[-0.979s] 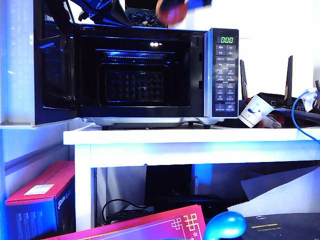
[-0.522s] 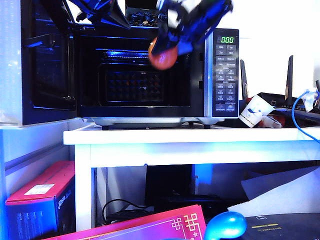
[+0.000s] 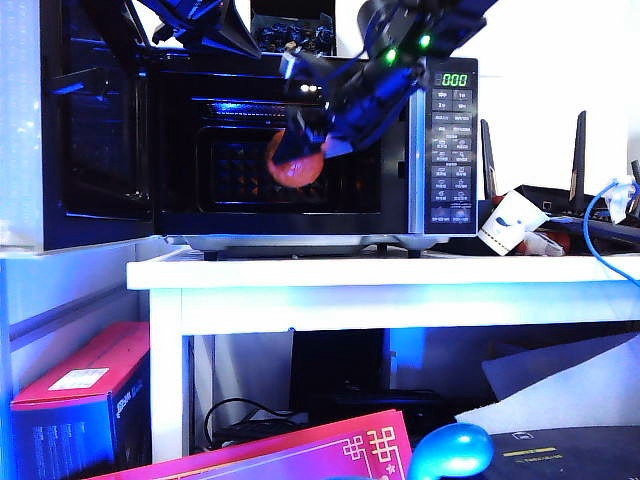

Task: Open the microwave door, place the orange inside the microwave, then close the microwave door.

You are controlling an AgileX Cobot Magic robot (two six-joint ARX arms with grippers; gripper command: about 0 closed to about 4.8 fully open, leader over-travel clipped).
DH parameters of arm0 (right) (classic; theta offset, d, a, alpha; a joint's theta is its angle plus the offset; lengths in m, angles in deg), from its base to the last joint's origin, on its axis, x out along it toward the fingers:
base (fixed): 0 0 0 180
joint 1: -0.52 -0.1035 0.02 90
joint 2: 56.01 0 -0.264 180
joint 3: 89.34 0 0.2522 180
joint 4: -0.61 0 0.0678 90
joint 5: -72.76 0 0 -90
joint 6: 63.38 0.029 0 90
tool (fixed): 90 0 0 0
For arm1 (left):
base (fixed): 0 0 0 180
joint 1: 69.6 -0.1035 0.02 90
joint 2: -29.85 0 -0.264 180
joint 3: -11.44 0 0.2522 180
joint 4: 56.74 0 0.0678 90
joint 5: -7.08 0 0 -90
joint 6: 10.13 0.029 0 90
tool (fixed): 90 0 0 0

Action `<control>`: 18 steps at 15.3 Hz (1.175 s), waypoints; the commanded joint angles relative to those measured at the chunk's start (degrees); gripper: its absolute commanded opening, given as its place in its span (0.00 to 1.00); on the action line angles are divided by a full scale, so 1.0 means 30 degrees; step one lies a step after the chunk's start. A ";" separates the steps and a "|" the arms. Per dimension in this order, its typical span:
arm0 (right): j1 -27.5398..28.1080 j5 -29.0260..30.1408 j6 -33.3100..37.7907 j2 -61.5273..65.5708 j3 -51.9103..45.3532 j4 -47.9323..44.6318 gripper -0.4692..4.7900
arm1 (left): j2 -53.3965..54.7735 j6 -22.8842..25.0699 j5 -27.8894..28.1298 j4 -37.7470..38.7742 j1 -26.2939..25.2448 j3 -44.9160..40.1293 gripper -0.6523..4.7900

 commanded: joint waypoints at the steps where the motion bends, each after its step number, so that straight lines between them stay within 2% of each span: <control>1: -0.0080 0.0015 -0.1224 0.0736 0.0058 -0.2062 0.51 | 0.0168 0.0087 0.0058 0.0612 -0.0044 -0.0146 0.11; 3: -0.0080 -0.0036 -0.1319 0.1406 0.0058 -0.4116 0.51 | 0.0168 0.0087 0.0066 0.0619 -0.0044 -0.0146 0.11; 5: -0.0168 -0.0328 -0.2623 0.2273 0.0058 -0.5829 0.51 | 0.0168 0.0080 0.0058 0.0634 -0.0044 -0.0146 0.11; 10: -0.0262 -0.1778 -0.2623 0.4131 0.0066 -1.1242 0.51 | 0.0168 0.0066 0.0058 0.0634 -0.0044 -0.0146 0.11; 18: -0.0262 -0.2266 -0.2448 0.4670 0.0321 -1.3129 0.51 | 0.0175 0.0058 0.0058 0.1093 -0.0044 -0.0146 0.11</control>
